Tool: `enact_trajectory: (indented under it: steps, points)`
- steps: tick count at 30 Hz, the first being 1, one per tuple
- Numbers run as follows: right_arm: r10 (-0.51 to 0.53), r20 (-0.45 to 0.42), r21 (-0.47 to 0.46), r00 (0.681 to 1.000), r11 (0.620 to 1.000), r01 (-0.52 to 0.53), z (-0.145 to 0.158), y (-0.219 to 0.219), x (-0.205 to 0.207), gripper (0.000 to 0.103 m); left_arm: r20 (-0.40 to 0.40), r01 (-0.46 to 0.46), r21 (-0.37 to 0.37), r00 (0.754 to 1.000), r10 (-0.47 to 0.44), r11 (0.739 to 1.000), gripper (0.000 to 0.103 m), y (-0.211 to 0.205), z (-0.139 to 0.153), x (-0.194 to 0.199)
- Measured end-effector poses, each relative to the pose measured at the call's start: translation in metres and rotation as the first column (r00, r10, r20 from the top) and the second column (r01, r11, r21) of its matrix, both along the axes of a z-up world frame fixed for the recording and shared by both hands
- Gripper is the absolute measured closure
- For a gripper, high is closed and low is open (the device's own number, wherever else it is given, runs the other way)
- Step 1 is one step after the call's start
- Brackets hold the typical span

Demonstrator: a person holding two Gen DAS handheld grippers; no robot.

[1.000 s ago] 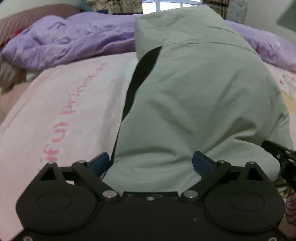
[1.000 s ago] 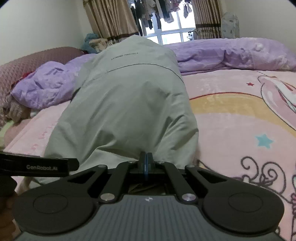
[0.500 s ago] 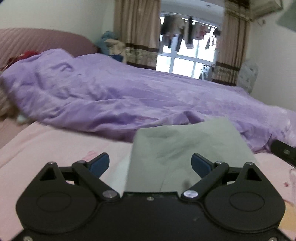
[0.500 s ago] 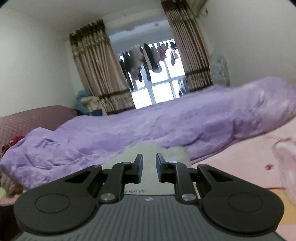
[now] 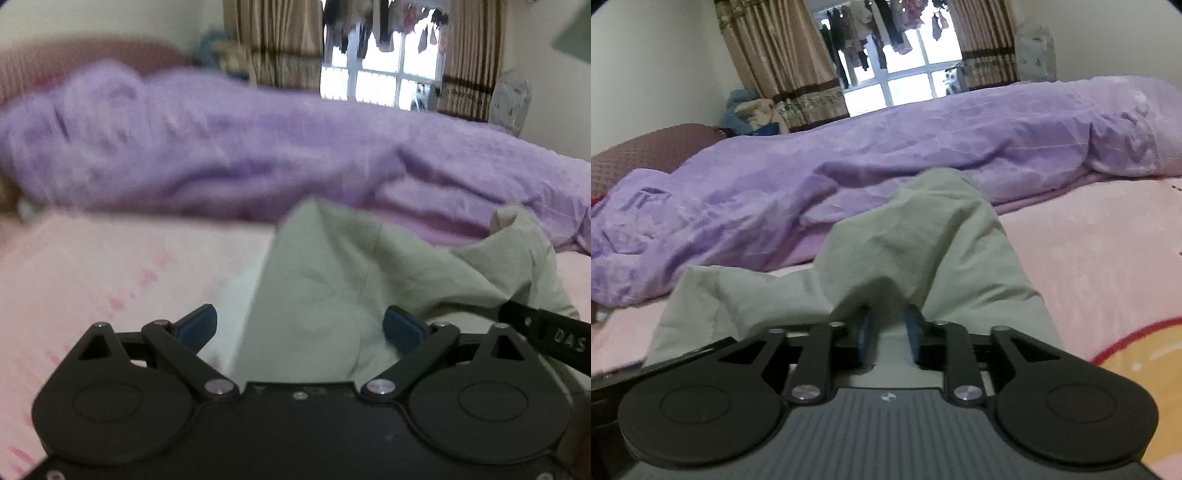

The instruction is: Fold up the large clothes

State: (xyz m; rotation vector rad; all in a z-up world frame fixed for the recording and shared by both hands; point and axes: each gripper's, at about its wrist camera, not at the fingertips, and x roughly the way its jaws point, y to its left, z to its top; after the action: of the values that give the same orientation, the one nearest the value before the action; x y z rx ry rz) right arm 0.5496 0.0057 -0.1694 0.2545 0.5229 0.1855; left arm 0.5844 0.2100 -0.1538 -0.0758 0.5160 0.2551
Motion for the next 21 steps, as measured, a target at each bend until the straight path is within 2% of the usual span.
enact_trajectory:
  steps: [1, 2, 4, 5, 7, 8, 9, 11, 13, 16, 18, 21]
  points:
    - [0.024, -0.004, 0.017, 1.000, 1.000, -0.024, 0.010, -0.003, -0.002, 0.057, 0.044, -0.004, 0.017, 0.999, 0.003, 1.000, 0.004, 0.000, 0.008, -0.006]
    - [0.047, 0.012, 0.042, 0.999, 0.998, -0.048, 0.017, -0.009, -0.001, 0.053, 0.090, 0.002, 0.015, 0.996, -0.003, 1.000, 0.004, 0.002, 0.017, -0.006]
    - [0.061, 0.096, 0.087, 0.994, 0.994, -0.069, 0.035, -0.020, -0.001, 0.050, 0.141, 0.009, 0.006, 0.990, -0.010, 1.000, 0.004, 0.003, 0.032, 0.005]
    - [0.026, 0.129, 0.075, 0.991, 0.997, -0.036, 0.040, -0.023, 0.001, 0.050, 0.137, 0.006, 0.016, 0.990, -0.008, 1.000, 0.004, 0.003, 0.035, 0.015]
    - [-0.063, 0.171, 0.003, 0.983, 0.998, 0.064, 0.043, -0.025, 0.017, 0.053, 0.082, 0.006, 0.062, 0.997, -0.011, 0.998, 0.004, 0.003, 0.030, 0.042]
    - [-0.068, 0.152, -0.016, 0.986, 0.997, 0.071, 0.039, -0.025, 0.031, 0.056, 0.044, 0.011, 0.085, 0.999, -0.015, 0.996, 0.004, 0.004, 0.022, 0.056]
    - [-0.057, 0.106, -0.010, 0.993, 0.998, 0.058, 0.034, -0.026, 0.046, 0.066, 0.015, 0.016, 0.113, 1.000, -0.018, 0.993, 0.004, 0.004, 0.013, 0.066]
    - [-0.032, -0.012, 0.050, 0.999, 0.998, 0.032, 0.017, -0.029, 0.078, 0.069, -0.035, -0.006, 0.141, 0.999, 0.011, 0.990, 0.003, 0.008, -0.007, 0.080]
    - [-0.049, -0.061, 0.054, 0.997, 0.997, 0.052, 0.004, -0.028, 0.093, 0.073, -0.089, -0.018, 0.076, 0.996, 0.025, 0.997, 0.001, 0.020, -0.020, 0.088]
    - [-0.072, -0.065, 0.045, 0.995, 0.996, 0.075, -0.006, -0.024, 0.095, 0.075, -0.142, -0.022, -0.024, 0.990, 0.019, 0.999, 0.001, 0.037, -0.028, 0.101]
    - [-0.073, -0.064, 0.073, 0.995, 0.994, 0.078, -0.008, -0.028, 0.094, 0.076, -0.128, -0.025, -0.074, 0.992, 0.015, 0.997, 0.001, 0.043, -0.030, 0.096]
    - [-0.068, -0.049, 0.146, 0.996, 0.986, 0.075, -0.010, -0.037, 0.089, 0.077, -0.113, -0.034, -0.085, 0.993, 0.024, 0.996, 0.001, 0.045, -0.027, 0.092]
